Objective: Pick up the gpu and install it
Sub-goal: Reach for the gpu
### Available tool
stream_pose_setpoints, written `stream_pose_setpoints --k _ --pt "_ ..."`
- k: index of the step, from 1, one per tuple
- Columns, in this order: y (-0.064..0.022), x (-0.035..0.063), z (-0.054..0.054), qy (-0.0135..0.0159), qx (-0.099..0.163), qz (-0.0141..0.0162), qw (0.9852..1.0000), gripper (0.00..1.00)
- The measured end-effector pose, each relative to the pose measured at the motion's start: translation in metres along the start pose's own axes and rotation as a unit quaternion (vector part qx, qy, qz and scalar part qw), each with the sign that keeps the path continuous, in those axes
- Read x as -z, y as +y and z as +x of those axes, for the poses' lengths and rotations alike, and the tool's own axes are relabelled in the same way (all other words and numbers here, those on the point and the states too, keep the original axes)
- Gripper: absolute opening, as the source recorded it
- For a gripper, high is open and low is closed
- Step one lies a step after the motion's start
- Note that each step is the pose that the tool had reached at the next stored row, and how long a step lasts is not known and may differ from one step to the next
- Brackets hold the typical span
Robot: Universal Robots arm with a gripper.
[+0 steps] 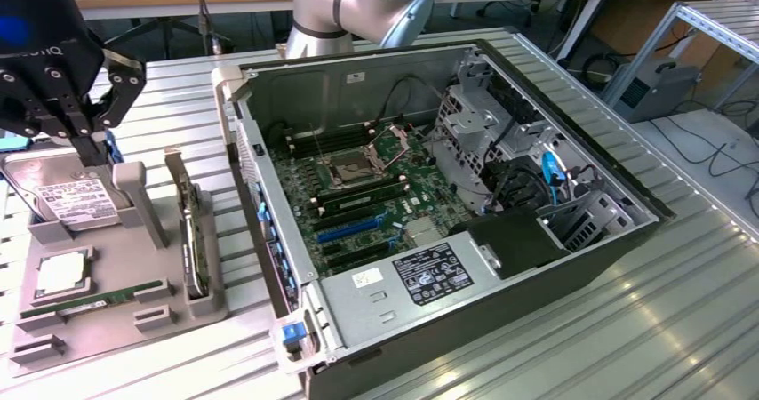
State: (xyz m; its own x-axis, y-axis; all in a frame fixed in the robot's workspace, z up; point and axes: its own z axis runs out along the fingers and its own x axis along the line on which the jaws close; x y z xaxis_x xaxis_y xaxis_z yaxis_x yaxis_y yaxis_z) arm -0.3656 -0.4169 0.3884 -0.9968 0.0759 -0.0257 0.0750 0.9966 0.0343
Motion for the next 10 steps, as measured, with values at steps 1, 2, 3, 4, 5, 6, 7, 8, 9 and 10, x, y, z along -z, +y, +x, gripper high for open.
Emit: stream_pose_setpoints --k 1,2,3,4,5,6,7,8,9,10 --pt "-0.0013 0.0 0.0 0.0 0.0 0.0002 1.0 0.11" --pt "-0.0028 0.0 0.0 0.0 0.0 0.0005 1.0 0.11" --pt "-0.0042 -0.0001 0.0 0.0 0.0 0.0006 1.0 0.11" --pt "-0.006 -0.0001 0.0 -0.0001 0.0 0.0009 1.0 0.11" --pt "-0.0072 -0.0002 -0.001 -0.0001 0.0 0.0011 1.0 0.11" --pt "-0.0086 -0.0002 -0.001 -0.0001 0.0 0.0013 1.0 0.11" --pt "-0.01 -0.0002 -0.001 -0.0001 0.0 0.0015 1.0 0.11" --pt "-0.0114 -0.0003 -0.001 -0.0001 0.0 0.0017 1.0 0.11" --pt "-0.0128 -0.0003 -0.001 -0.0001 0.0 0.0019 1.0 0.11" --pt "-0.0142 -0.0002 -0.001 -0.0001 0.0 0.0021 1.0 0.11"
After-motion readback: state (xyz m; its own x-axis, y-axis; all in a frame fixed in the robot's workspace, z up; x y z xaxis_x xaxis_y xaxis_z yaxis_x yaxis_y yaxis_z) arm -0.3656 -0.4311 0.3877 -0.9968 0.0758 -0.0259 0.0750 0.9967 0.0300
